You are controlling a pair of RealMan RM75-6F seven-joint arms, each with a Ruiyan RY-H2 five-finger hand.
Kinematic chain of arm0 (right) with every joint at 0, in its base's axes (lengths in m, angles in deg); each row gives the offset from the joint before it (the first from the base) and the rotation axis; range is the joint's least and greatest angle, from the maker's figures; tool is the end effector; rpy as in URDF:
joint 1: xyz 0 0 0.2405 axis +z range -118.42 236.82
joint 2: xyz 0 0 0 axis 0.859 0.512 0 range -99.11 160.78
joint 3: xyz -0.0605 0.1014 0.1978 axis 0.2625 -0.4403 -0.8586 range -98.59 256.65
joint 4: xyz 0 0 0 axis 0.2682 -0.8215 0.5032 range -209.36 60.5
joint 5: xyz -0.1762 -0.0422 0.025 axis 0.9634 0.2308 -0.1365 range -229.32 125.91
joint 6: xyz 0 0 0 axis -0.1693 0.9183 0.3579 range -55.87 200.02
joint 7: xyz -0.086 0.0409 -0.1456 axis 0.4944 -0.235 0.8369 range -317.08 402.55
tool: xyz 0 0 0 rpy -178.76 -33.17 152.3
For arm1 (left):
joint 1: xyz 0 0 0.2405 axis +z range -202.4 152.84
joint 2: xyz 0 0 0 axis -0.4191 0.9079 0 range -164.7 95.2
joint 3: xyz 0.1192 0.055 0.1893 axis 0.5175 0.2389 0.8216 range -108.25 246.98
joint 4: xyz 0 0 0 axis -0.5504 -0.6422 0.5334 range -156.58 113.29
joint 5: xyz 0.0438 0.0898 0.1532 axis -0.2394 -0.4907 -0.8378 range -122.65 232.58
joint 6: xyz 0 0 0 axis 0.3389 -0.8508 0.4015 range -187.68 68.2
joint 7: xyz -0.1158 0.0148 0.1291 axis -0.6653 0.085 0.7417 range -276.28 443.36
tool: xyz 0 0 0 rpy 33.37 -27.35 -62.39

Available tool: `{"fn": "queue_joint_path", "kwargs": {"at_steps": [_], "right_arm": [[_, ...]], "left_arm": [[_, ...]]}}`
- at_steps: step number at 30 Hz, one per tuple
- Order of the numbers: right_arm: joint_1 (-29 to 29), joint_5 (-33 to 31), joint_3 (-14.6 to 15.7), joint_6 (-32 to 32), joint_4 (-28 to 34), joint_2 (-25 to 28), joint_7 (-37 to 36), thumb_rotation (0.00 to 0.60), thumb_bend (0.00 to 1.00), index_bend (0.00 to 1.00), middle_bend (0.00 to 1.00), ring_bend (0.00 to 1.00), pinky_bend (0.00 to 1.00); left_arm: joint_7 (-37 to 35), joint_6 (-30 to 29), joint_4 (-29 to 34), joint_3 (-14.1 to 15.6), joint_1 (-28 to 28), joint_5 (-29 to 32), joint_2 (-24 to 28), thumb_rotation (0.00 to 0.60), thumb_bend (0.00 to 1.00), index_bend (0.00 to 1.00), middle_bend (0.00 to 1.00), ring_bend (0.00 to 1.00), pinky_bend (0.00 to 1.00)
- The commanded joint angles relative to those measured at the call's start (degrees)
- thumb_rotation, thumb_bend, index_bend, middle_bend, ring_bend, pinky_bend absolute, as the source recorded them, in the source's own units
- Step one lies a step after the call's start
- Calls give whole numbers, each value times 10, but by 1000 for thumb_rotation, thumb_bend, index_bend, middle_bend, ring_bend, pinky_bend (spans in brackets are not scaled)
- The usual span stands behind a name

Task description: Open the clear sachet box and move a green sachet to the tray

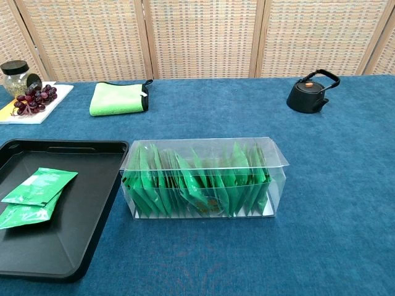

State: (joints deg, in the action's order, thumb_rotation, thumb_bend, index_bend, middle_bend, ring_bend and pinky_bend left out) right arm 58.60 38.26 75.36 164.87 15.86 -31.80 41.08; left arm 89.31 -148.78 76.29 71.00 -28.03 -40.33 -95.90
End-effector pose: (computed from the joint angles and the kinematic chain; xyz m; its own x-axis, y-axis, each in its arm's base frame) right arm -0.2807 -0.1817 0.2013 0.4275 0.1081 0.8975 -0.9031 0.0065 0.4294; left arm -0.2455 0.1823 0.1680 0.4511 0.0103 0.8924 0.8839 -0.1429 -0.4452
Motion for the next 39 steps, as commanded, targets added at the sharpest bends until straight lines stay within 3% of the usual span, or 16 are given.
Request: {"fn": "queue_joint_path", "kwargs": {"at_steps": [1, 12, 28, 39], "right_arm": [[0, 0, 0, 0, 0, 0, 0, 600, 0, 0, 0, 0, 0], [3, -3, -1, -7, -1, 3, -14, 600, 0, 0, 0, 0, 0], [26, -47, -13, -61, -6, -3, -5, 600, 0, 0, 0, 0, 0], [36, -72, -21, -83, -11, -6, 0, 600, 0, 0, 0, 0, 0]], "left_arm": [[0, 0, 0, 0, 0, -1, 0, 600, 52, 0, 0, 0, 0], [-28, 11, -11, -4, -27, -42, -11, 600, 52, 0, 0, 0, 0], [-44, 273, -18, -64, -260, -57, -115, 600, 51, 0, 0, 0, 2], [-43, 336, -12, -91, -327, -9, -157, 600, 52, 0, 0, 0, 2]]}}
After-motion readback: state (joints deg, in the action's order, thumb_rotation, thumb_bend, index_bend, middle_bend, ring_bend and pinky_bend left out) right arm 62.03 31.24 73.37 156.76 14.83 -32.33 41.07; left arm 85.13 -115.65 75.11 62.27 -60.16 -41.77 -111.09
